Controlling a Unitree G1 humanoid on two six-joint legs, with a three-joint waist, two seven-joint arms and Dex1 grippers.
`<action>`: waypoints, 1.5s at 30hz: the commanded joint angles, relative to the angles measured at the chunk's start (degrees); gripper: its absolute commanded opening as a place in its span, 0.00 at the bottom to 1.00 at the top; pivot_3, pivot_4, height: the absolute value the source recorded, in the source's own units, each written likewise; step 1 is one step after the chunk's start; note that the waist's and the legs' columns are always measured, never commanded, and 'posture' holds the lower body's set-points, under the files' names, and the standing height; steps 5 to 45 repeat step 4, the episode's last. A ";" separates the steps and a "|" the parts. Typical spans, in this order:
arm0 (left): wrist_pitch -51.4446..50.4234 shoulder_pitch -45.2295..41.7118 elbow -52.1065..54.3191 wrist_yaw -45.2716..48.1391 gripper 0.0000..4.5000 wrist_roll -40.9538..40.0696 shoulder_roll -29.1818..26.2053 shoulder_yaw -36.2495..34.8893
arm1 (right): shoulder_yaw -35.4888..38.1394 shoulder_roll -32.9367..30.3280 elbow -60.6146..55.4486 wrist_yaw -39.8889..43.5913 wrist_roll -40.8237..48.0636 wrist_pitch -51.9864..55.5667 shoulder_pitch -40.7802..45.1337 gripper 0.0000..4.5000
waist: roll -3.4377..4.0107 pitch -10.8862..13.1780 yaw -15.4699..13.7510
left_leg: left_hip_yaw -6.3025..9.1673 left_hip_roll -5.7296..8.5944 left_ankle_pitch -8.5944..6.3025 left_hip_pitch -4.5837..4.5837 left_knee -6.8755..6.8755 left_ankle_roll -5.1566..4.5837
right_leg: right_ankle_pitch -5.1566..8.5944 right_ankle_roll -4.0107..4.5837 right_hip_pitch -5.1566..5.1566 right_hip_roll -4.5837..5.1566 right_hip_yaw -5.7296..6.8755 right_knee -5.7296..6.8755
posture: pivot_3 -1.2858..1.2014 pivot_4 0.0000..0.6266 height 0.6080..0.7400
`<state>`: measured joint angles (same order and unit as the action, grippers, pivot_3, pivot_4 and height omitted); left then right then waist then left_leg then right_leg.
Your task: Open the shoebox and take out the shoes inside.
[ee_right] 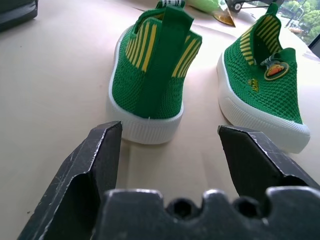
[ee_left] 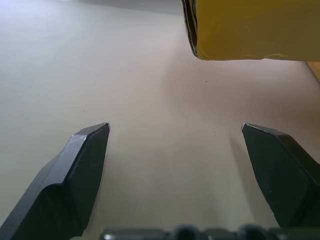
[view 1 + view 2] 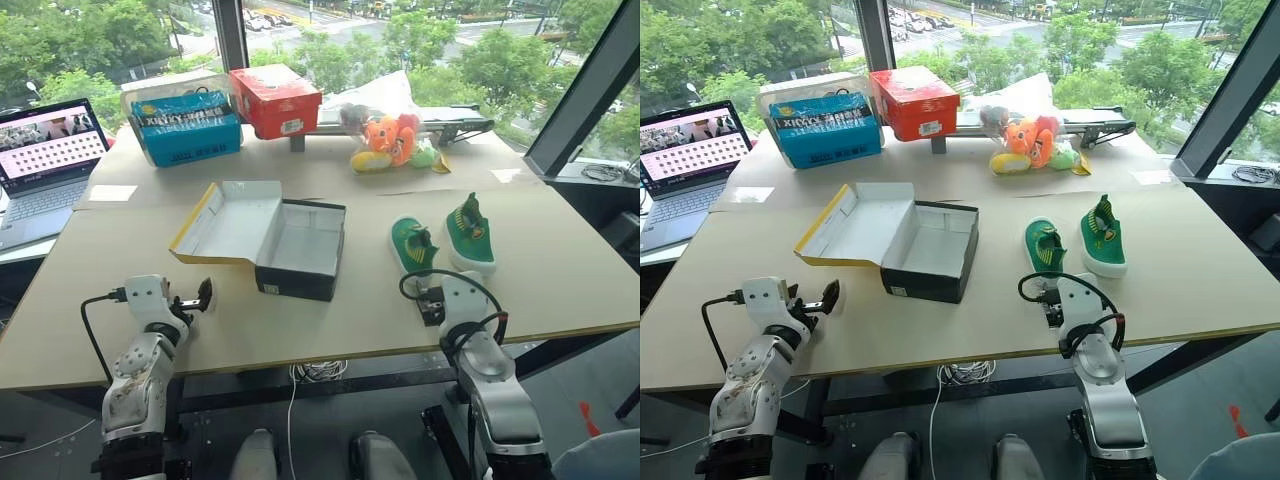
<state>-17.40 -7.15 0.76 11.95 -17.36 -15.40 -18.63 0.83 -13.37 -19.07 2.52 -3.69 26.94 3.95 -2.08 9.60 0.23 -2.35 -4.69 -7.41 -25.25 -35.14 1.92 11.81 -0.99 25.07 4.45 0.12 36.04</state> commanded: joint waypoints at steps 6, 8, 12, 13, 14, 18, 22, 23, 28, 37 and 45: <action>1.28 -2.21 -1.03 0.14 1.00 0.52 -0.03 1.02 | 0.83 0.42 1.66 0.80 0.42 -2.12 1.26 0.82 | 0.00 0.00 -0.17 | 0.00 0.01 0.00 -0.01 0.00 0.00 | 0.00 0.00 -0.01 0.01 0.01 -0.01 | 0.52 0.24 0.94; 1.28 -2.21 -1.03 0.14 1.00 0.52 -0.03 1.02 | 0.83 0.42 1.66 0.80 0.42 -2.12 1.26 0.82 | 0.00 0.00 -0.17 | 0.00 0.01 0.00 -0.01 0.00 0.00 | 0.00 0.00 -0.01 0.01 0.01 -0.01 | 0.52 0.24 0.94; 1.28 -2.21 -1.03 0.14 1.00 0.52 -0.03 1.02 | 0.83 0.42 1.66 0.80 0.42 -2.12 1.26 0.82 | 0.00 0.00 -0.17 | 0.00 0.01 0.00 -0.01 0.00 0.00 | 0.00 0.00 -0.01 0.01 0.01 -0.01 | 0.52 0.24 0.94; 1.28 -2.21 -1.03 0.14 1.00 0.52 -0.03 1.02 | 0.83 0.42 1.66 0.80 0.42 -2.12 1.26 0.82 | 0.00 0.00 -0.17 | 0.00 0.01 0.00 -0.01 0.00 0.00 | 0.00 0.00 -0.01 0.01 0.01 -0.01 | 0.52 0.24 0.94; 1.28 -2.21 -1.03 0.14 1.00 0.52 -0.03 1.02 | 0.83 0.42 1.66 0.80 0.42 -2.12 1.26 0.82 | 0.00 0.00 -0.17 | 0.00 0.01 0.00 -0.01 0.00 0.00 | 0.00 0.00 -0.01 0.01 0.01 -0.01 | 0.52 0.24 0.94; 1.28 -2.21 -1.03 0.14 1.00 0.52 -0.03 1.02 | 0.83 0.42 1.66 0.80 0.42 -2.12 1.26 0.82 | 0.00 0.00 -0.17 | 0.00 0.01 0.00 -0.01 0.00 0.00 | 0.00 0.00 -0.01 0.01 0.01 -0.01 | 0.52 0.24 0.94; 1.28 -2.21 -1.03 0.14 1.00 0.52 -0.03 1.02 | 0.83 0.42 1.66 0.80 0.42 -2.12 1.26 0.82 | 0.00 0.00 -0.17 | 0.00 0.01 0.00 -0.01 0.00 0.00 | 0.00 0.00 -0.01 0.01 0.01 -0.01 | 0.52 0.24 0.94; 1.28 -2.21 -1.03 0.14 1.00 0.52 -0.03 1.02 | 0.83 0.42 1.66 0.80 0.42 -2.12 1.26 0.82 | 0.00 0.00 -0.17 | 0.00 0.01 0.00 -0.01 0.00 0.00 | 0.00 0.00 -0.01 0.01 0.01 -0.01 | 0.52 0.24 0.94; 1.28 -2.21 -1.03 0.14 1.00 0.52 -0.03 1.02 | 0.83 0.42 1.66 0.80 0.42 -2.12 1.26 0.82 | 0.00 0.00 -0.17 | 0.00 0.01 0.00 -0.01 0.00 0.00 | 0.00 0.00 -0.01 0.01 0.01 -0.01 | 0.52 0.24 0.94; 1.28 -2.21 -1.03 0.14 1.00 0.52 -0.03 1.02 | 0.83 0.42 1.66 0.80 0.42 -2.12 1.26 0.82 | 0.00 0.00 -0.17 | 0.00 0.01 0.00 -0.01 0.00 0.00 | 0.00 0.00 -0.01 0.01 0.01 -0.01 | 0.52 0.24 0.94; 1.28 -2.21 -1.03 0.14 1.00 0.52 -0.03 1.02 | 0.83 0.42 1.66 0.80 0.42 -2.12 1.26 0.82 | 0.00 0.00 -0.17 | 0.00 0.01 0.00 -0.01 0.00 0.00 | 0.00 0.00 -0.01 0.01 0.01 -0.01 | 0.52 0.24 0.94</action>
